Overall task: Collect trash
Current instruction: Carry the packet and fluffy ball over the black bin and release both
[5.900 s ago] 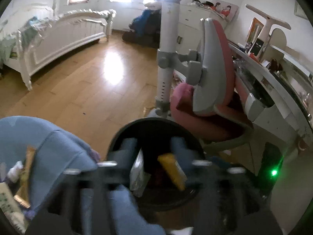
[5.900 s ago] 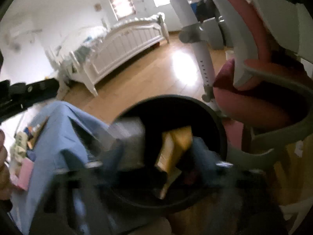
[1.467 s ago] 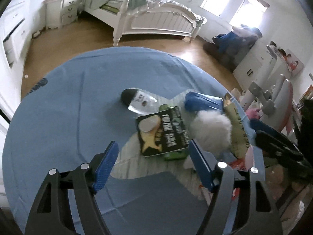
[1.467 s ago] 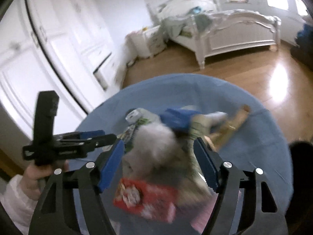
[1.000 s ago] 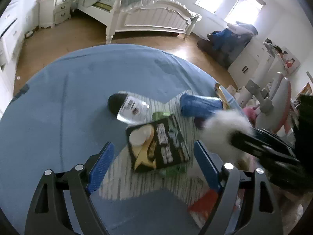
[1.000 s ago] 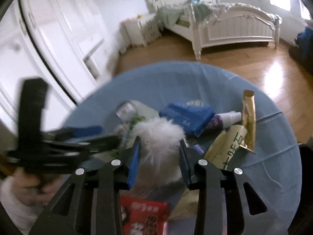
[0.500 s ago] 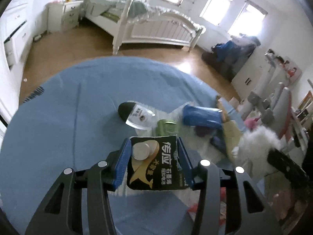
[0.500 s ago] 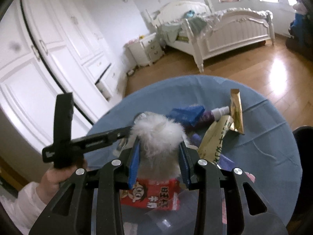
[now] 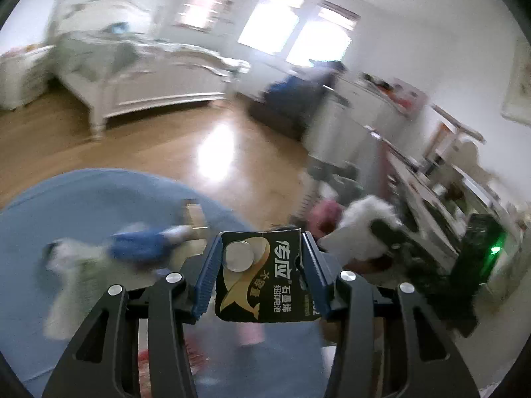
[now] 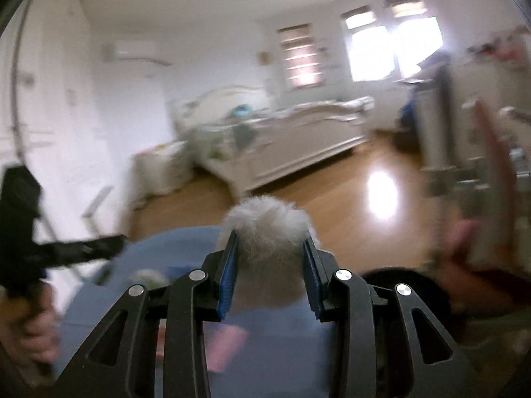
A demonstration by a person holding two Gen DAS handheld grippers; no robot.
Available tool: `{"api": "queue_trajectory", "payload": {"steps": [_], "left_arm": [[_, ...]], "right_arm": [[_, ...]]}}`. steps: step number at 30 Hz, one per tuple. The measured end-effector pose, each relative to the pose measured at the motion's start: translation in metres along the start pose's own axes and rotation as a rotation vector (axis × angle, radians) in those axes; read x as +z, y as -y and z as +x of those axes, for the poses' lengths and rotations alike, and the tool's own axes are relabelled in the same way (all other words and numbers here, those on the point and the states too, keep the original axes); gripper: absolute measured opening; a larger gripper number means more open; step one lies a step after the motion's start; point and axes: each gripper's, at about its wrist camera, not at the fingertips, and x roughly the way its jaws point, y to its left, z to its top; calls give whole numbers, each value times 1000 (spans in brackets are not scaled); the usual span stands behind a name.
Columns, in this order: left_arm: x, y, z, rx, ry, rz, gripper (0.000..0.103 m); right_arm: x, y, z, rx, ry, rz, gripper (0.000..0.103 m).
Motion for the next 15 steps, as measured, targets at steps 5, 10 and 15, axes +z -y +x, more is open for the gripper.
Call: {"api": "queue_trajectory", "payload": {"steps": [5, 10, 15], "left_arm": [[2, 54, 72, -142, -87, 48, 48], [-5, 83, 142, -211, -182, 62, 48], [-14, 93, 181, -224, -252, 65, 48]], "right_arm": [[-28, 62, 11, -171, -63, -11, 36], [-57, 107, 33, -241, -142, -6, 36], [-77, 123, 55, -252, -181, -3, 36]]}}
